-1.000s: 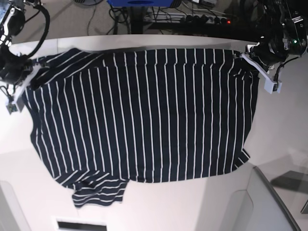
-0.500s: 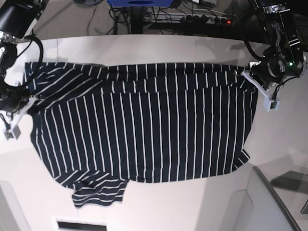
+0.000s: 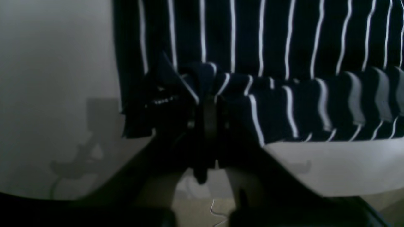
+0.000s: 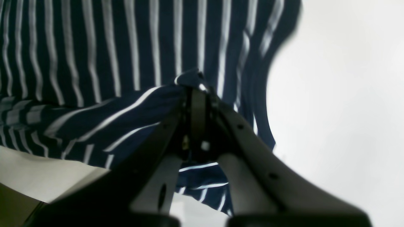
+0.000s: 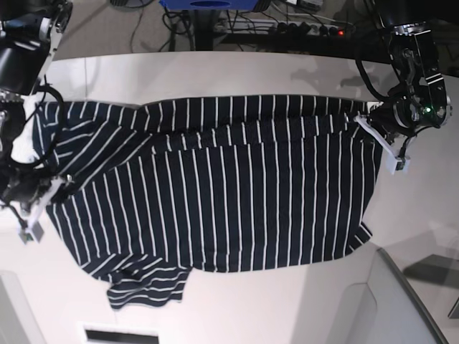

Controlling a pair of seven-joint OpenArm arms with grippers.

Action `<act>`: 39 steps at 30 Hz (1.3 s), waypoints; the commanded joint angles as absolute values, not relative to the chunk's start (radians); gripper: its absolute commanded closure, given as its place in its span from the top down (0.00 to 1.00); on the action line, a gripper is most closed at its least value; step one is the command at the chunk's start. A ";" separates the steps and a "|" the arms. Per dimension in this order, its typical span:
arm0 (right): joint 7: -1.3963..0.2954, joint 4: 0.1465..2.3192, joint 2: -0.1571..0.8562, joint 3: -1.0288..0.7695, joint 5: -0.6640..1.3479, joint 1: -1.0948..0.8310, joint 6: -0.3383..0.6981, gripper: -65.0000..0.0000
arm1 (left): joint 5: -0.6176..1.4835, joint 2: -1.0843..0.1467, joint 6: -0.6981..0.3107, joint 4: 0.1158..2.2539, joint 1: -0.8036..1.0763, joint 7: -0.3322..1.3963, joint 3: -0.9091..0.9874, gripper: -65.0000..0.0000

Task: Layout the t-shirt on the table in an organized manner, then fold the t-shirt properly

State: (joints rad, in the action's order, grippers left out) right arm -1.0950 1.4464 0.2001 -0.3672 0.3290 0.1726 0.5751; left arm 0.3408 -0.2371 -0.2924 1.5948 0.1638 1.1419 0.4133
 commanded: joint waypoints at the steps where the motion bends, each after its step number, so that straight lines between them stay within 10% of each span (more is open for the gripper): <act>1: -1.076 1.446 0.220 -0.352 0.335 0.205 0.575 0.01 | 0.315 -0.248 -0.294 1.609 0.145 1.135 0.417 0.00; 39: -0.796 1.055 0.274 0.082 0.334 0.478 0.578 0.01 | 0.114 -0.240 -0.295 1.511 0.085 1.038 0.300 0.00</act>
